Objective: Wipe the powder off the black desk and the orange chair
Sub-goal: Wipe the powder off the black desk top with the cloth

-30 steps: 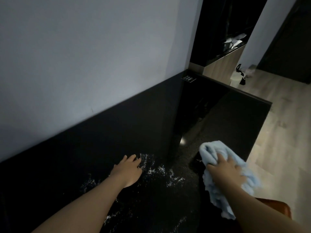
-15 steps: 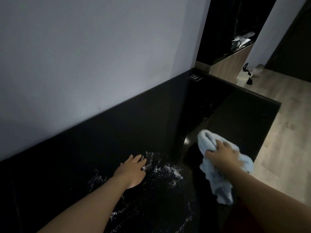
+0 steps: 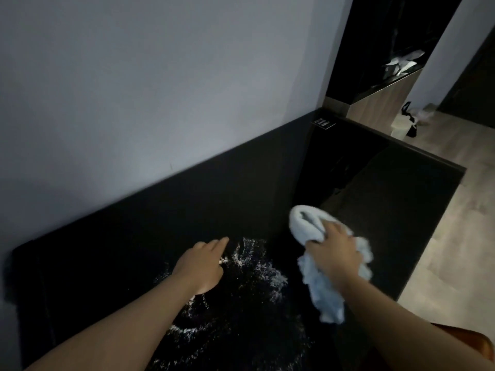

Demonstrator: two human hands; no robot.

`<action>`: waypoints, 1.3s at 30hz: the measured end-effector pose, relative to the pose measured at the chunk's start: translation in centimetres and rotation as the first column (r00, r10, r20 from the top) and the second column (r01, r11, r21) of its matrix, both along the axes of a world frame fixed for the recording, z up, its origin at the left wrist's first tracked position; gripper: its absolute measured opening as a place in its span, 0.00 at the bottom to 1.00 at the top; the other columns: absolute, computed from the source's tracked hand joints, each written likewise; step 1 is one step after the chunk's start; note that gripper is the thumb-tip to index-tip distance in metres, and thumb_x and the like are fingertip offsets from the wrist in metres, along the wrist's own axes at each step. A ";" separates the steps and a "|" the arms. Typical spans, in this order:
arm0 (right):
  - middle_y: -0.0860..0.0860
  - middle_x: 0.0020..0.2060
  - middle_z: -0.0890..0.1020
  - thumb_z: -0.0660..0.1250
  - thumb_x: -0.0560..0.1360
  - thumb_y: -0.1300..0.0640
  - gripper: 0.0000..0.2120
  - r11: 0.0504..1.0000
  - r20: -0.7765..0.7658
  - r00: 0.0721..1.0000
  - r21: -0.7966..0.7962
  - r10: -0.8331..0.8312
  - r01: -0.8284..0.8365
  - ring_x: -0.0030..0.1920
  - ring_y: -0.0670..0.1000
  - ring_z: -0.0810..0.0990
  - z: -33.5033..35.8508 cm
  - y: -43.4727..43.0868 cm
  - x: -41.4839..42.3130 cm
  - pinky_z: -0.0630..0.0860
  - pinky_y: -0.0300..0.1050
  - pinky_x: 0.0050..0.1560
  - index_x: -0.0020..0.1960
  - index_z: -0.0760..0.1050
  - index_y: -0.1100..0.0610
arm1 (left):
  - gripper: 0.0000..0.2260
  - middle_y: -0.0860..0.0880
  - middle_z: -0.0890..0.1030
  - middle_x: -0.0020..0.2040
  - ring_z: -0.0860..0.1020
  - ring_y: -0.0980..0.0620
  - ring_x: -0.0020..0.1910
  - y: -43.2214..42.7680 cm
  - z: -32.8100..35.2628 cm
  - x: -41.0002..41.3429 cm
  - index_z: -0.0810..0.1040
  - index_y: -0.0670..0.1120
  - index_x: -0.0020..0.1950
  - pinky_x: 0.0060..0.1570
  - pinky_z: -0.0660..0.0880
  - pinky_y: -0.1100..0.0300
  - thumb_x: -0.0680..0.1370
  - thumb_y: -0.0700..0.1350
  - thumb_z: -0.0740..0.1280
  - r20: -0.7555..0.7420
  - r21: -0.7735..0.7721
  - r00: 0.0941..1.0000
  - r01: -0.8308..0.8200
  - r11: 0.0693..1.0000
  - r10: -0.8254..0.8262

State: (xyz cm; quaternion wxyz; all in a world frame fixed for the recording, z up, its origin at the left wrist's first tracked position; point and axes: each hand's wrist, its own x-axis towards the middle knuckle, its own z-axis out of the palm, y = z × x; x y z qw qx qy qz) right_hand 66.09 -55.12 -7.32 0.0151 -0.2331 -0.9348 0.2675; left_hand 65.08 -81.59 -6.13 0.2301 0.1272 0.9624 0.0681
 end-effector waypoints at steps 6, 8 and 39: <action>0.51 0.74 0.52 0.61 0.71 0.40 0.33 0.943 0.282 0.950 0.259 0.132 -0.208 0.69 0.62 0.59 -1.8 -4.3 1.6 0.60 0.63 0.63 0.72 0.50 0.39 | 0.27 0.49 0.41 0.78 0.41 0.41 0.76 -1.1 -0.5 -0.4 0.43 0.49 0.78 0.74 0.54 0.48 0.82 0.44 0.53 0.160 -0.082 0.975 -0.145 0.986 0.157; 0.49 0.73 0.56 0.60 0.71 0.42 0.31 0.885 0.215 0.920 0.270 0.328 -0.379 0.66 0.60 0.61 -2.5 -7.7 2.6 0.62 0.60 0.61 0.70 0.53 0.38 | 0.27 0.49 0.43 0.78 0.43 0.41 0.76 -1.3 -0.6 -0.7 0.45 0.49 0.78 0.74 0.53 0.48 0.82 0.43 0.53 0.148 -0.092 0.979 -0.125 0.988 0.138; 0.46 0.73 0.54 0.59 0.72 0.43 0.30 0.763 0.314 0.801 0.266 0.510 -0.589 0.69 0.59 0.59 -1.1 -10.4 -1.9 0.60 0.61 0.63 0.72 0.51 0.40 | 0.25 0.50 0.41 0.78 0.41 0.46 0.76 -10.2 -3.7 4.9 0.43 0.51 0.77 0.74 0.49 0.47 0.83 0.53 0.46 -0.078 -0.097 0.899 -0.437 0.894 0.431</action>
